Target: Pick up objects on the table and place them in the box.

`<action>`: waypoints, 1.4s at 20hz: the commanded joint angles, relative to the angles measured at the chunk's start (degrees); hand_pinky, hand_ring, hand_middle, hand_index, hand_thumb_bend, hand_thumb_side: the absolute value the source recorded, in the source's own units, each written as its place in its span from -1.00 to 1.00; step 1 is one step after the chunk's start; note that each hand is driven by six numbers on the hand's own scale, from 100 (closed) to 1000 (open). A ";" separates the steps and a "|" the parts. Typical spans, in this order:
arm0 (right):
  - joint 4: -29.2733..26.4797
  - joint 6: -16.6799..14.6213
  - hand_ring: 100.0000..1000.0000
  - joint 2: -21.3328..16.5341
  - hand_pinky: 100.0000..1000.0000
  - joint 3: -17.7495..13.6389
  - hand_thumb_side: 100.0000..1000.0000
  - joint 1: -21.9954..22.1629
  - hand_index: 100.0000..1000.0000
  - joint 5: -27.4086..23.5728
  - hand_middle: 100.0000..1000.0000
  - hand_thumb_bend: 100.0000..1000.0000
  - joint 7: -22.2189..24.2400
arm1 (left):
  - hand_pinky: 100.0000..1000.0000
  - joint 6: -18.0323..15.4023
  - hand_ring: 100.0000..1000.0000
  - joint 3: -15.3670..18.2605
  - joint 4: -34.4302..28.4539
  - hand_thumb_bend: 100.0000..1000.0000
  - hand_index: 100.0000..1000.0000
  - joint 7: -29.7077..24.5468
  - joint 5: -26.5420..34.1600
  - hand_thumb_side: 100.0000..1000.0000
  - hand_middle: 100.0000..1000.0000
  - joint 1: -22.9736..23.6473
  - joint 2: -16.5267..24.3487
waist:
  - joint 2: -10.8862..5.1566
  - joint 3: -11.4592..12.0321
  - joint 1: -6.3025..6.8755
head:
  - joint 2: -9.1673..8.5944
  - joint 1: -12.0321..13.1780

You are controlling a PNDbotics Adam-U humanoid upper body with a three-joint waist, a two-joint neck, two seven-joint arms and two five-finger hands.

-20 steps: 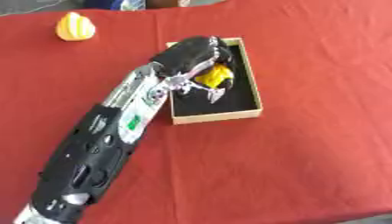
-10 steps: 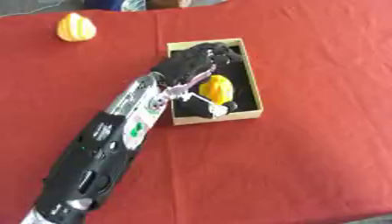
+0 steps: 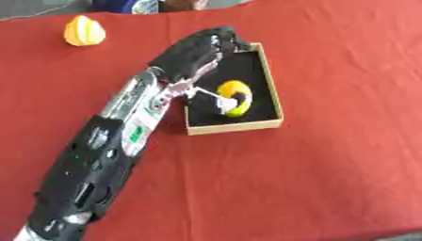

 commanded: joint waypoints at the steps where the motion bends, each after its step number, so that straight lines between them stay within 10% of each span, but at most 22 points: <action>1: -1.10 -0.24 0.94 -1.80 0.88 -0.75 0.43 -0.35 0.71 -0.21 0.53 -1.00 -0.33 | 0.80 3.40 0.86 3.47 -4.72 -0.60 0.72 -0.83 5.82 -0.39 0.51 -1.77 7.73 | -1.75 0.28 -0.11 | 0.29 -0.90; 11: -0.85 -0.53 0.94 -2.70 0.88 -1.05 0.43 -0.08 0.71 0.35 0.53 -1.00 -0.96 | 0.74 10.61 0.80 14.07 6.74 -0.55 0.76 4.36 14.48 -0.36 0.53 -5.25 27.51 | -1.80 0.92 -0.28 | 0.34 -1.81; 16: -0.66 -0.65 0.95 -2.51 0.88 -0.78 0.44 -0.63 0.71 0.29 0.52 -1.00 -0.77 | 0.78 9.26 0.84 15.97 19.08 -0.50 0.78 2.42 12.02 -0.41 0.57 -9.39 28.91 | -1.19 0.49 -0.51 | -0.27 -0.96; 22: -0.34 -0.51 0.96 -2.58 0.88 -0.52 0.46 -1.28 0.71 0.12 0.52 -1.00 -0.35 | 0.81 5.63 0.88 18.03 31.67 -0.28 0.82 -4.46 5.65 -1.00 0.62 -14.75 27.63 | 0.50 -0.81 -0.18 | -1.81 1.30; 28: -0.18 -0.34 0.96 -2.51 0.89 -0.57 0.48 -2.05 0.71 -0.16 0.52 -1.00 -0.02 | 0.81 5.14 0.88 19.61 36.75 -0.30 0.79 -6.97 -0.02 -1.00 0.64 -16.78 26.18 | 2.35 -1.94 0.11 | -3.29 2.35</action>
